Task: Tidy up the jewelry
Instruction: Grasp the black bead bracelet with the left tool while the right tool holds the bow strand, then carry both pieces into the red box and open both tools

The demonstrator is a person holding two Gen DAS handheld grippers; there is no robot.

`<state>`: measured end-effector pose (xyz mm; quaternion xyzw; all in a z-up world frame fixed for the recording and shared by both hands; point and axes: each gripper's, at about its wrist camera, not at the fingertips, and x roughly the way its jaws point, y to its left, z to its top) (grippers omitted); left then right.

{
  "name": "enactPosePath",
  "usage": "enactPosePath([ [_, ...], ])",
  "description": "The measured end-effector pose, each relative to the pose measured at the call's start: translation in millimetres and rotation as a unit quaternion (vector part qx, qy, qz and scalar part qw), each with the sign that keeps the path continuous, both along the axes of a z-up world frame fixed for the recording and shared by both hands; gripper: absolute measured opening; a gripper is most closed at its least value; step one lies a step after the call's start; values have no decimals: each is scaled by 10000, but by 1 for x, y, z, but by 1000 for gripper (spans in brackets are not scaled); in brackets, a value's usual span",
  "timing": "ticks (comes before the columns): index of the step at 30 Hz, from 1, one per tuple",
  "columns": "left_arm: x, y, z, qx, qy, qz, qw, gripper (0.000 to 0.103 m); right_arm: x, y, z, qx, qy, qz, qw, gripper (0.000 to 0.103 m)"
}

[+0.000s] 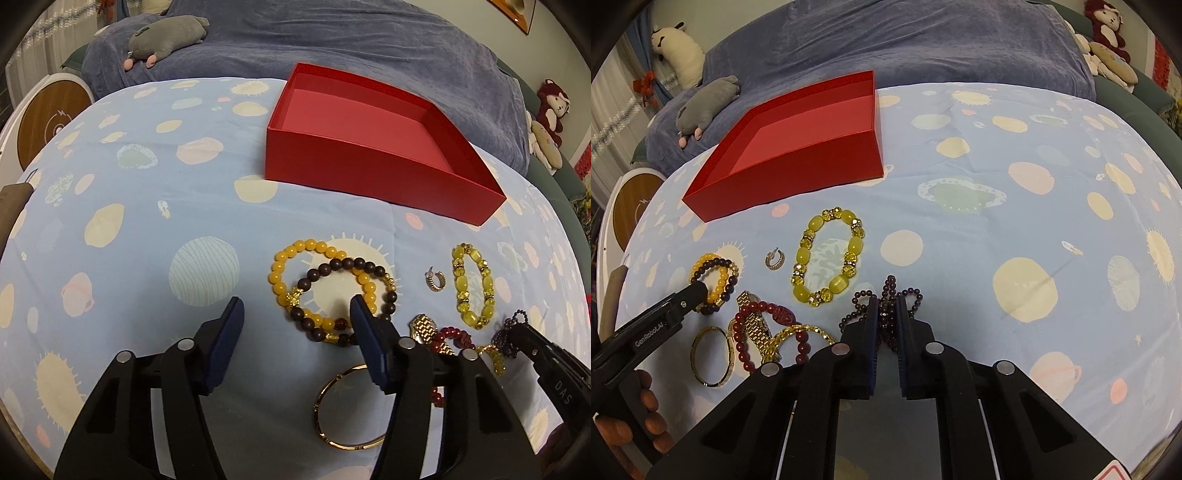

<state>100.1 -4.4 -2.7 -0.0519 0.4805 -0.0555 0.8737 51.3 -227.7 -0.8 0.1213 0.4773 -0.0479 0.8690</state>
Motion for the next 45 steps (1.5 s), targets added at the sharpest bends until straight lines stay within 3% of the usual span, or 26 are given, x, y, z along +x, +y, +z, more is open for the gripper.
enactPosePath([
  [6,3,-6,-1,-118,52,-135,9998,17,-2,-3,1,94,12,-29,10000,8],
  [9,3,-7,1,-161,45,-201,9997,10,-3,-4,4,133,-13,-28,9999,8],
  [16,-2,-6,26,-361,-114,-359,9986,9,-2,-4,24,177,-195,70,9996,8],
  [23,10,-12,70,-449,-386,-666,9960,9,17,-6,66,203,-592,308,9976,8],
  [32,79,-28,118,-517,-849,-933,9907,9,101,-12,102,503,-963,588,9923,8],
  [39,164,-37,107,-650,-779,-900,9908,9,194,-5,91,597,-829,727,9921,8],
  [45,217,-44,83,-517,-613,-828,9933,9,258,-2,65,716,-545,652,9938,8],
])
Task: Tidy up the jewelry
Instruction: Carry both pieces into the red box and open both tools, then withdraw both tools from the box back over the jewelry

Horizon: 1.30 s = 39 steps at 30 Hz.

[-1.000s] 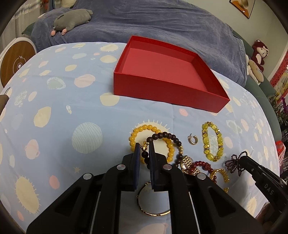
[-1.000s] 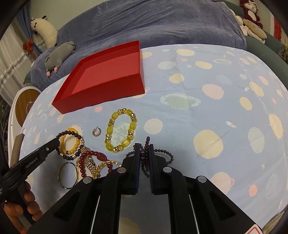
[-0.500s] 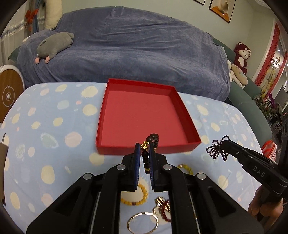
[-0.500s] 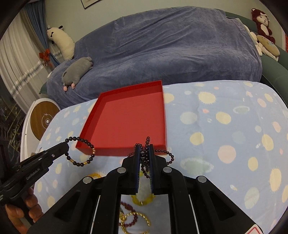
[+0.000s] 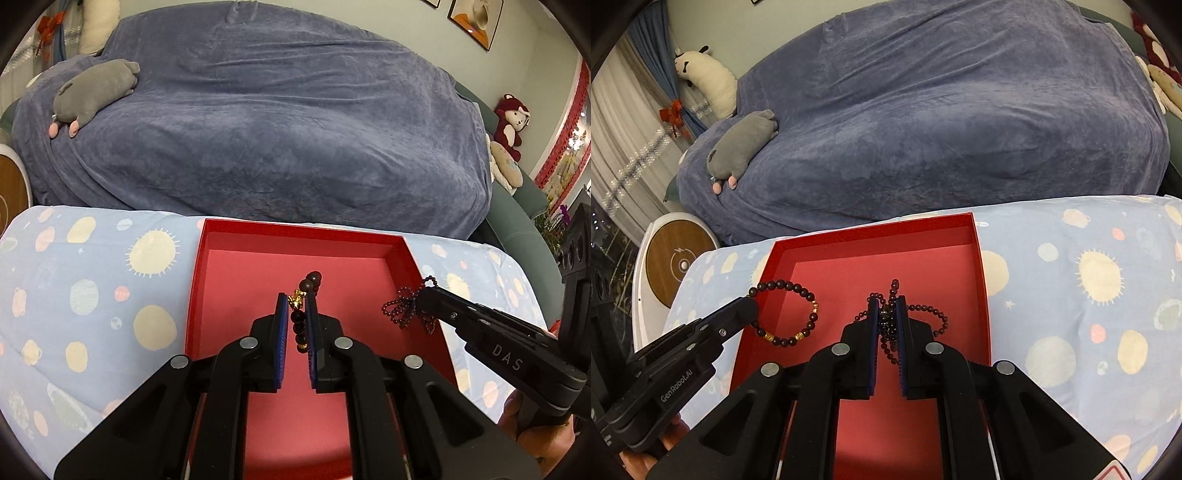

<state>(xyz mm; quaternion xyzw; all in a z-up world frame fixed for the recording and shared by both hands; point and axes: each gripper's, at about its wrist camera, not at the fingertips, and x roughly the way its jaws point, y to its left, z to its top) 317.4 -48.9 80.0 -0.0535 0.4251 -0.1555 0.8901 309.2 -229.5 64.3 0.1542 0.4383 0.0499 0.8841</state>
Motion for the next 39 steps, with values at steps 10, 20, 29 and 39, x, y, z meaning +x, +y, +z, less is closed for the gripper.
enactPosePath([
  [10,20,7,-22,229,-175,353,9990,45,27,1,-20,-240,93,-146,9996,29],
  [20,-41,21,-10,403,-222,400,9981,57,-57,-14,10,-196,-313,-248,9990,40],
  [29,-118,20,2,618,-177,192,9977,57,-151,-9,17,-532,-250,-259,9979,41],
  [39,-202,40,-13,604,177,264,9977,59,-247,7,-2,-495,71,-215,9985,41],
])
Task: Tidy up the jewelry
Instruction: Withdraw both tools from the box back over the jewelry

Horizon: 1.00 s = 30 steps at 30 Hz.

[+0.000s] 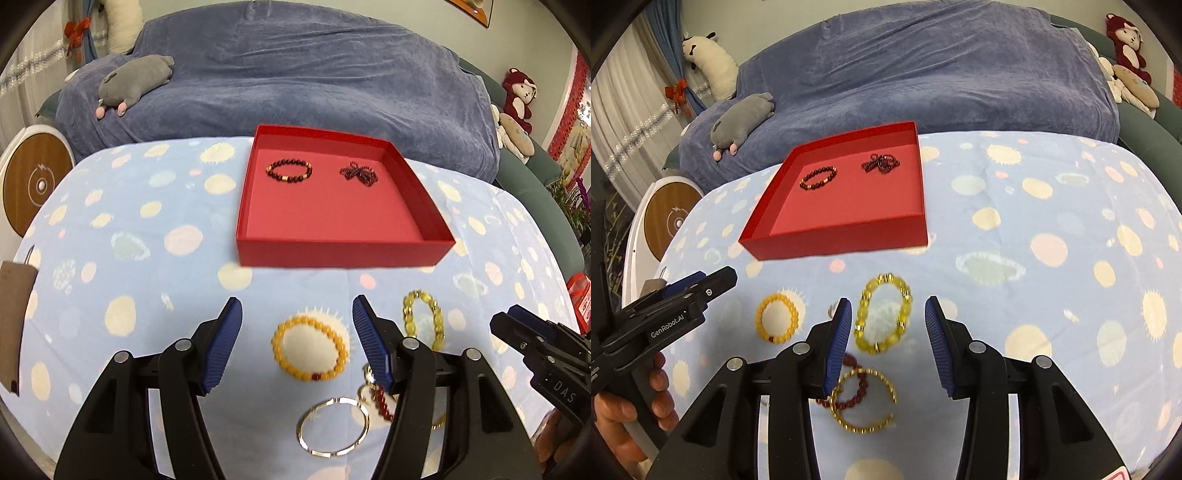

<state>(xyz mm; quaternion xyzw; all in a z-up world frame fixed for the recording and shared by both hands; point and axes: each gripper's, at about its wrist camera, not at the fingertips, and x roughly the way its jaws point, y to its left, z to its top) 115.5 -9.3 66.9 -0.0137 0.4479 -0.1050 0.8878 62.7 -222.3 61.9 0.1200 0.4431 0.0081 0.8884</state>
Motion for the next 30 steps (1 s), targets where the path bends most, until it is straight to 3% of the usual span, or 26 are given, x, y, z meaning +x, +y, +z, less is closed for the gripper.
enactPosePath([
  [5,-36,21,-26,-196,366,294,9987,59,-37,6,-13,-104,125,-31,9999,41],
  [12,-67,24,-41,-150,422,225,9987,62,-67,16,-29,-17,252,21,9997,41],
  [14,-72,23,-41,-239,381,238,9987,69,-66,21,-35,-9,307,95,9995,41],
  [16,-76,21,-42,-250,342,206,9989,70,-64,25,-38,-59,321,166,9993,42],
  [19,-77,18,-45,-201,368,152,9990,70,-57,31,-44,-126,380,214,9990,54],
  [30,-80,17,-54,-254,467,125,9985,79,-27,48,-69,-346,619,458,9964,64],
])
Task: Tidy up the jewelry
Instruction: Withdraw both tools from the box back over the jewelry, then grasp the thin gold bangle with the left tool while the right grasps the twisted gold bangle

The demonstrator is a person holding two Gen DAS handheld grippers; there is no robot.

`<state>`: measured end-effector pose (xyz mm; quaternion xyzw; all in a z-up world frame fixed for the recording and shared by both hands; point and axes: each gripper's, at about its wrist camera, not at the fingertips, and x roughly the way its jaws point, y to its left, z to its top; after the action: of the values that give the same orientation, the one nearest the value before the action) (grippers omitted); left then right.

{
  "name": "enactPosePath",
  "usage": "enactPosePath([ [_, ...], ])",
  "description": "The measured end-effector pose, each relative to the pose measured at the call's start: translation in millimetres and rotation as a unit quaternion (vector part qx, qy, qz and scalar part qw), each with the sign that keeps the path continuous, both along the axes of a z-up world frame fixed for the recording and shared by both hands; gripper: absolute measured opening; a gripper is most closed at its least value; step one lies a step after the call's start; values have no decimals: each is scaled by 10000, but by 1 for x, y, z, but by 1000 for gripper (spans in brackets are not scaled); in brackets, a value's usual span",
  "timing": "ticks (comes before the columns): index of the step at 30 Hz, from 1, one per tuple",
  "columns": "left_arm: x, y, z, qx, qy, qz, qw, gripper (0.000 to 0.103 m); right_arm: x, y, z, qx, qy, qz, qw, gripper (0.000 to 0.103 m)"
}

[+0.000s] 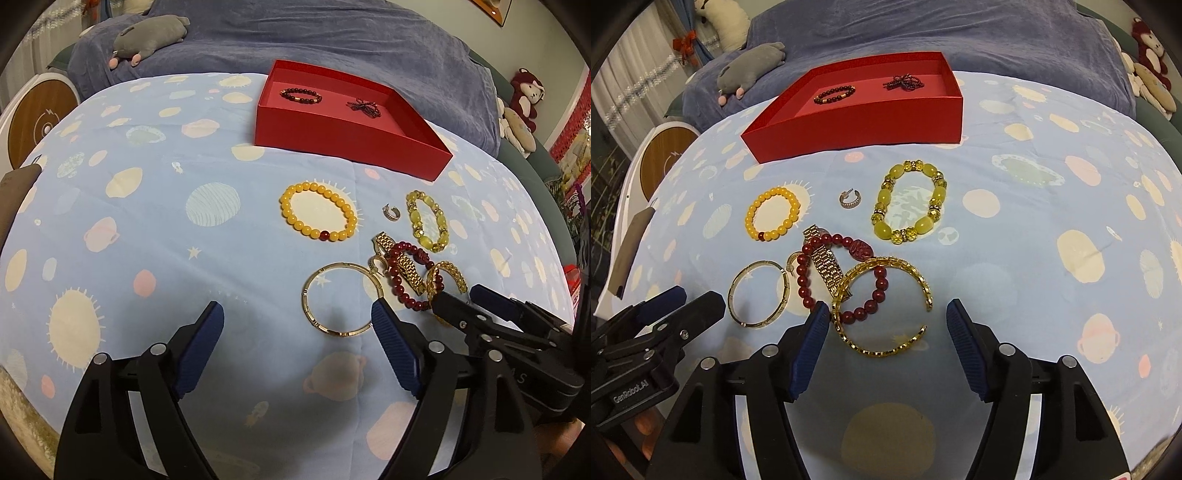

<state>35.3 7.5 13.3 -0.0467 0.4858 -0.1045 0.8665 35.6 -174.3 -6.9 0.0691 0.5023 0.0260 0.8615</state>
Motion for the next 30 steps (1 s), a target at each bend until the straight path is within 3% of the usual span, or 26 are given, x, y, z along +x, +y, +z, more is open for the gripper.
enactPosePath([
  [4,0,-3,-3,14,23,-49,10000,79,4,-2,-4,-35,-53,1,10000,64],
  [7,1,-5,-4,4,45,-85,10000,79,7,-5,-2,21,-75,-3,10000,55],
  [15,6,-23,-9,24,77,-295,9995,79,-2,-20,11,193,-224,-193,9994,54],
  [19,11,-36,-17,152,108,-353,9992,79,-6,-28,15,251,-229,-295,9990,55],
  [24,13,-48,-20,576,-84,-397,9975,79,-10,-31,14,308,-197,-351,9987,55],
  [28,14,-53,-22,842,-142,-378,9956,73,-10,-29,12,334,-187,-340,9987,55],
  [30,14,-51,-21,837,-176,-341,9957,63,-10,-28,12,333,-188,-329,9987,55],
])
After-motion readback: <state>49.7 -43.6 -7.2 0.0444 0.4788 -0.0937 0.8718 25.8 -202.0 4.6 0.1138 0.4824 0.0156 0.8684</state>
